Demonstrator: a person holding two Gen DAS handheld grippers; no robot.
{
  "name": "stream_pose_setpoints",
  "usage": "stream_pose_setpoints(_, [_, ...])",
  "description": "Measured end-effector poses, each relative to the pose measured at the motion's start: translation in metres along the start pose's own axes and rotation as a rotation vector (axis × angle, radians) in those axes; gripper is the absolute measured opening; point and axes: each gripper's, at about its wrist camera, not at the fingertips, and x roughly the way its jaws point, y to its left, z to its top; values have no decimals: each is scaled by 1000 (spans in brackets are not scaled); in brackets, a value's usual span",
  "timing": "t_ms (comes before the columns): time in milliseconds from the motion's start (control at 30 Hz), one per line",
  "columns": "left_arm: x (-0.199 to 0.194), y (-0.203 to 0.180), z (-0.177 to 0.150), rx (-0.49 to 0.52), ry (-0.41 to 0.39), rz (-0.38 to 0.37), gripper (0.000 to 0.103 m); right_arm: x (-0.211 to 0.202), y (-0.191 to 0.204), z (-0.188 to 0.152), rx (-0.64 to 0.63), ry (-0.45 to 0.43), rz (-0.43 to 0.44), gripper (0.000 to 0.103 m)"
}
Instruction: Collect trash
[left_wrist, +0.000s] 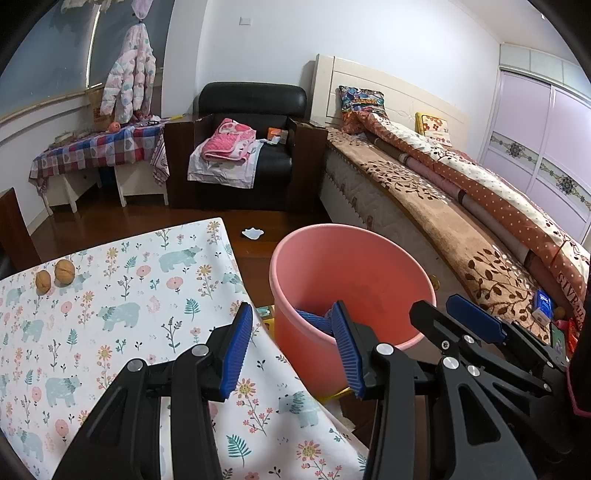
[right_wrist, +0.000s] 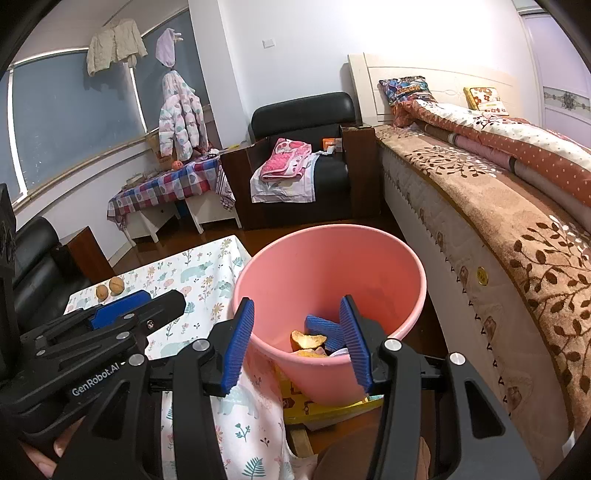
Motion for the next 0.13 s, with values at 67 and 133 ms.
stream_pose_setpoints(67, [1,2,-1,-2,1,0,45,1,0,1,-1,1,0,49])
stream_pose_setpoints(133, [2,2,1,-4,2,-1,45,2,1,0,-4,3,1,49])
